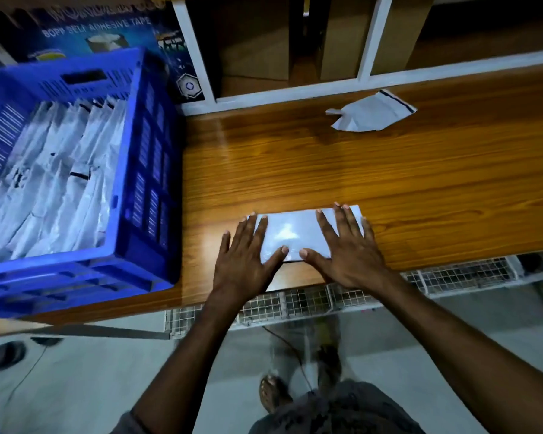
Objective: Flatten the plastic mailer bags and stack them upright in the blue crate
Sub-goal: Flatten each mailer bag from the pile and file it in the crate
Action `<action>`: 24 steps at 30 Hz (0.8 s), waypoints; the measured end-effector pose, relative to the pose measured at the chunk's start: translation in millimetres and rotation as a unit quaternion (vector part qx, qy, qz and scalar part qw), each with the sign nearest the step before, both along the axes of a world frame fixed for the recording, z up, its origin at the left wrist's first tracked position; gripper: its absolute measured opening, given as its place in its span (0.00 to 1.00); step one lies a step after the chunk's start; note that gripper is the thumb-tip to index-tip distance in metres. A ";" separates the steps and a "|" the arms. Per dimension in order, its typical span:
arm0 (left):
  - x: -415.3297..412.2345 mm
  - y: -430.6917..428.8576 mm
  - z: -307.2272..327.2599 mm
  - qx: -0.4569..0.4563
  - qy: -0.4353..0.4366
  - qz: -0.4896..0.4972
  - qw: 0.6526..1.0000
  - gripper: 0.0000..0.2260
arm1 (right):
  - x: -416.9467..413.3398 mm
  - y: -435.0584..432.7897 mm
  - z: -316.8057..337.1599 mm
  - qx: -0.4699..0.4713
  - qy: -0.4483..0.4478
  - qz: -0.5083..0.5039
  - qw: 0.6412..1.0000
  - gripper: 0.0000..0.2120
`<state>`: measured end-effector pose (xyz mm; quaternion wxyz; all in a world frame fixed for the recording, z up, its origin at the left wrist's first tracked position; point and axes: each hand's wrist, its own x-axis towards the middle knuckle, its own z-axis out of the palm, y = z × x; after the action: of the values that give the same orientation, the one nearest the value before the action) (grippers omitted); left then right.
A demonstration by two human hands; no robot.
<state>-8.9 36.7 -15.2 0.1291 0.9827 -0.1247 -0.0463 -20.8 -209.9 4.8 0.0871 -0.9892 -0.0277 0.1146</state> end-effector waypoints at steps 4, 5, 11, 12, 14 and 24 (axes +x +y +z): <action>-9.3 29.1 6.9 -0.006 0.024 -0.018 1.000 0.37 | -14.7 -8.3 10.4 -0.041 0.044 -0.019 0.998 0.51; -13.3 35.5 8.0 -0.032 0.022 -0.020 0.999 0.35 | -19.8 -5.7 13.5 -0.049 0.018 -0.025 0.998 0.52; -37.6 49.1 12.3 -0.186 -0.100 -0.001 0.978 0.18 | -7.3 21.7 22.7 0.006 -0.041 0.131 0.990 0.47; -42.6 50.3 11.5 -0.180 -0.107 -0.007 0.978 0.16 | -8.3 24.3 20.1 0.000 -0.012 0.143 0.990 0.47; -54.3 52.8 12.5 -0.174 -0.113 -0.009 0.978 0.14 | -19.5 25.8 16.0 -0.015 0.001 0.139 0.990 0.49; -128.2 67.2 47.3 -0.220 -0.160 0.107 0.956 0.10 | -120.4 40.8 24.2 -0.054 -0.131 0.148 0.979 0.47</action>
<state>-137.2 103.8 32.1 0.3248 0.9320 -0.0452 0.1541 -141.2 -169.0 29.0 0.0112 -0.9839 -0.1783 -0.0033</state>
